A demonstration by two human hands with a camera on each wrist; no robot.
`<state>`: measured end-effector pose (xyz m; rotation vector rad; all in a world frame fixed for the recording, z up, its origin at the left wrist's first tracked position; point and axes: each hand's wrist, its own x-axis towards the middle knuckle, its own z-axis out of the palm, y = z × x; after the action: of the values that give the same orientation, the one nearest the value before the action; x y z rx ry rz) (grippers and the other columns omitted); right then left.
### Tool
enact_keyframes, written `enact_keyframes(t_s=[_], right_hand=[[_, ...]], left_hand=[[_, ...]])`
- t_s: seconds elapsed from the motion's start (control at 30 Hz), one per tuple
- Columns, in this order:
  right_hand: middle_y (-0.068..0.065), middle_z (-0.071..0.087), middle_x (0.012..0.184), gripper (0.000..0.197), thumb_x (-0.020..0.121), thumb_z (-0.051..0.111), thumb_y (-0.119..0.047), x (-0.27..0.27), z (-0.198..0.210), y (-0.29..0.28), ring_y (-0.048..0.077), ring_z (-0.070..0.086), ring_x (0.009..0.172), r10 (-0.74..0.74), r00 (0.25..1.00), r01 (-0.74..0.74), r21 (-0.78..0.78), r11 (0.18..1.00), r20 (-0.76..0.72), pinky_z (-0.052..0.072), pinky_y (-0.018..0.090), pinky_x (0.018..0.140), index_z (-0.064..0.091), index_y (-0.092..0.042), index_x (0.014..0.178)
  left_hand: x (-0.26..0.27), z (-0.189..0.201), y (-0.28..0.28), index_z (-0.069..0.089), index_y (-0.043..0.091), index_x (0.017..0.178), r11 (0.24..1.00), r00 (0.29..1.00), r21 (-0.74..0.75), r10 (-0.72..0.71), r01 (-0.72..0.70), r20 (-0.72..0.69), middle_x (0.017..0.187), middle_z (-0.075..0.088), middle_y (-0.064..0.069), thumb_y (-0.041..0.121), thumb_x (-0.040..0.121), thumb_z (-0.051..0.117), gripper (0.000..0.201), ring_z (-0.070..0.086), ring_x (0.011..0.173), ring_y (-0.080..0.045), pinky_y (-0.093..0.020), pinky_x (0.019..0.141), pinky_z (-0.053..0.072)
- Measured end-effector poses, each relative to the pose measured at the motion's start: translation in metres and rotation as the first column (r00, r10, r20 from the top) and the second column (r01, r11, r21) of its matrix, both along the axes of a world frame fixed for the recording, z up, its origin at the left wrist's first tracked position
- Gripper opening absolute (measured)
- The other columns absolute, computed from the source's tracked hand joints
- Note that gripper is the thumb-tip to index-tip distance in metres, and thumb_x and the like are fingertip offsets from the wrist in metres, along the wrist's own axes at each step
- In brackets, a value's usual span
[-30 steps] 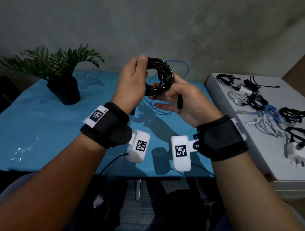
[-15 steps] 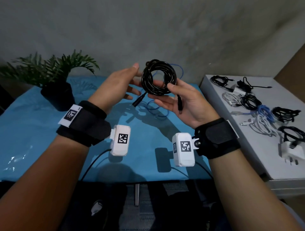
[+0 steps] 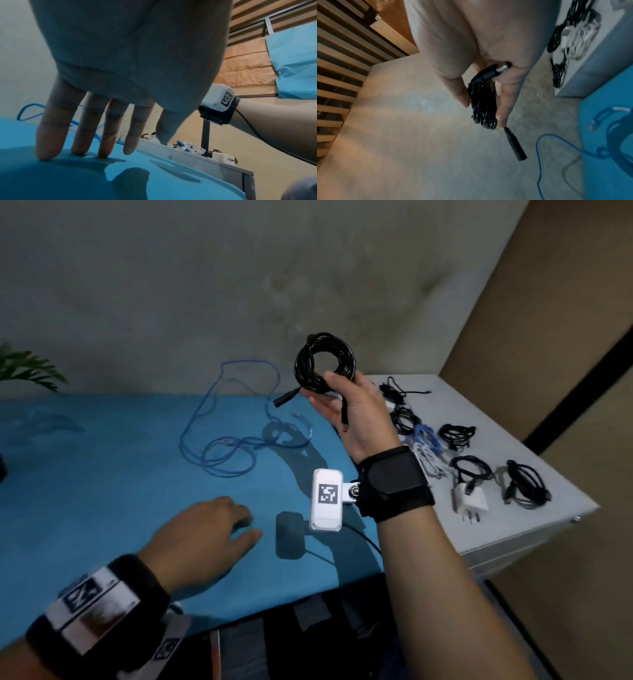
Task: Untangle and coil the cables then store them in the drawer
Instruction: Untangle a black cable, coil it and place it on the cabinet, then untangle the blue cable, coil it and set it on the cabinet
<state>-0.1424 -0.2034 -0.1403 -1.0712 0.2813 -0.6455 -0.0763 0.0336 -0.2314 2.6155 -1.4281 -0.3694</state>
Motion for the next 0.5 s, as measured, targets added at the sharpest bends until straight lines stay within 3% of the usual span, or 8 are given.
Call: enact_keyframes(t_s=[0.07,0.17,0.27,0.4,0.47,0.5], right_hand=[[0.021,0.07,0.113,0.017,0.099,0.06,-0.005,-0.008,0.001,-0.013,0.038,0.071,0.102,-0.071,0.997,0.071,0.01,0.997,0.003,0.056,0.033,0.087,0.056,-0.007,0.115],[0.025,0.068,0.116,0.026,0.099,0.059,-0.004,-0.022,0.005,-0.044,0.043,0.07,0.102,-0.187,0.982,0.187,0.075,0.98,0.001,0.059,0.03,0.074,0.051,-0.006,0.123],[0.021,0.071,0.104,0.026,0.098,0.058,-0.002,-0.036,0.014,-0.09,0.047,0.069,0.105,-0.323,0.946,0.323,0.089,0.942,-0.008,0.059,0.031,0.074,0.052,0.002,0.123],[0.019,0.067,0.099,0.033,0.097,0.059,-0.002,-0.059,0.022,-0.16,0.036,0.074,0.075,-0.543,0.835,0.549,0.082,0.832,-0.088,0.062,0.031,0.069,0.051,0.008,0.128],[0.023,0.066,0.105,0.036,0.096,0.061,-0.002,-0.068,0.023,-0.196,0.031,0.073,0.069,-0.618,0.769,0.63,0.031,0.776,-0.165,0.063,0.032,0.064,0.053,0.009,0.128],[0.025,0.065,0.111,0.035,0.095,0.063,-0.002,-0.072,0.021,-0.213,0.033,0.072,0.076,-0.638,0.745,0.653,0.014,0.758,-0.196,0.064,0.033,0.064,0.054,0.01,0.126]], left_hand=[[-0.003,-0.004,0.003,0.062,0.036,0.109,0.999,1.0,-0.034,0.013,-0.012,0.027,0.107,0.056,0.015,0.075,0.087,0.034,0.052,0.062,0.104,-0.01,-0.029,0.087,0.047],[-0.004,-0.013,0.009,0.062,0.039,0.11,0.998,0.999,-0.066,0.004,-0.001,0.052,0.11,0.057,0.02,0.079,0.077,0.015,0.07,0.063,0.102,-0.005,-0.025,0.086,0.046],[-0.008,-0.012,0.01,0.061,0.041,0.111,0.998,0.998,-0.062,0.009,-0.004,0.07,0.113,0.056,0.024,0.079,0.08,0.019,0.064,0.062,0.103,-0.003,-0.024,0.084,0.046],[-0.01,-0.018,0.009,0.062,0.044,0.112,0.998,0.998,-0.06,0.022,-0.018,0.058,0.115,0.053,0.027,0.083,0.076,0.016,0.07,0.064,0.102,-0.004,-0.03,0.086,0.052],[-0.008,-0.024,0.009,0.066,0.045,0.106,0.995,0.996,-0.088,0.041,-0.035,0.073,0.108,0.056,0.026,0.082,0.077,0.023,0.063,0.068,0.091,-0.007,-0.034,0.076,0.057],[-0.006,-0.026,0.009,0.068,0.046,0.1,0.992,0.994,-0.116,0.052,-0.041,0.095,0.102,0.059,0.025,0.079,0.079,0.031,0.055,0.069,0.082,-0.008,-0.033,0.066,0.057]])
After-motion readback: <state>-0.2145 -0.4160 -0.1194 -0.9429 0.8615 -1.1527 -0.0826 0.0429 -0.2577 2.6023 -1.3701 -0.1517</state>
